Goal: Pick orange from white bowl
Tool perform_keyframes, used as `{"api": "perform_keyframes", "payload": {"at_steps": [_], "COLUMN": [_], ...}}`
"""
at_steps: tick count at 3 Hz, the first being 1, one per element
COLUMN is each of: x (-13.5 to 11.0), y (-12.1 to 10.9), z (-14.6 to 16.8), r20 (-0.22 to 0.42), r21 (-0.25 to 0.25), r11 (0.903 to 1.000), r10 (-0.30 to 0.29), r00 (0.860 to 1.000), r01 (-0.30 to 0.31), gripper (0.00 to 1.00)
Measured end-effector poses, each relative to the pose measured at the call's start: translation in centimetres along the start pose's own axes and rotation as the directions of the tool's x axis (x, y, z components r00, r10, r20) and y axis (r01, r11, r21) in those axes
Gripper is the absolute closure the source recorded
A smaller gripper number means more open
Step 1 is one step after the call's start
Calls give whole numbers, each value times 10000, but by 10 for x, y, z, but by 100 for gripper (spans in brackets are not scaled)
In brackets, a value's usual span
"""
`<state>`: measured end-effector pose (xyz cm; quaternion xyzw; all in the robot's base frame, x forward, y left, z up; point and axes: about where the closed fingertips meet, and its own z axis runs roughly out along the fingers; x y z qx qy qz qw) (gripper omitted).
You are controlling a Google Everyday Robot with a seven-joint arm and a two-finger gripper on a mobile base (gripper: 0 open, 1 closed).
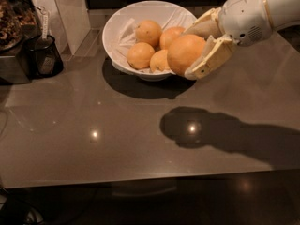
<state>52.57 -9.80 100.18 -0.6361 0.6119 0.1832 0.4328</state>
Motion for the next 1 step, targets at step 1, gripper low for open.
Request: {"api": "perform_keyframes", "payload": {"at_steps": [1], "x": [0], "y": [0], "z": [0], "r20": [0], "r21": [0], "r11": [10000], "r10": [0], "r00": [10000], "r01": [0], "gripper": [100]}}
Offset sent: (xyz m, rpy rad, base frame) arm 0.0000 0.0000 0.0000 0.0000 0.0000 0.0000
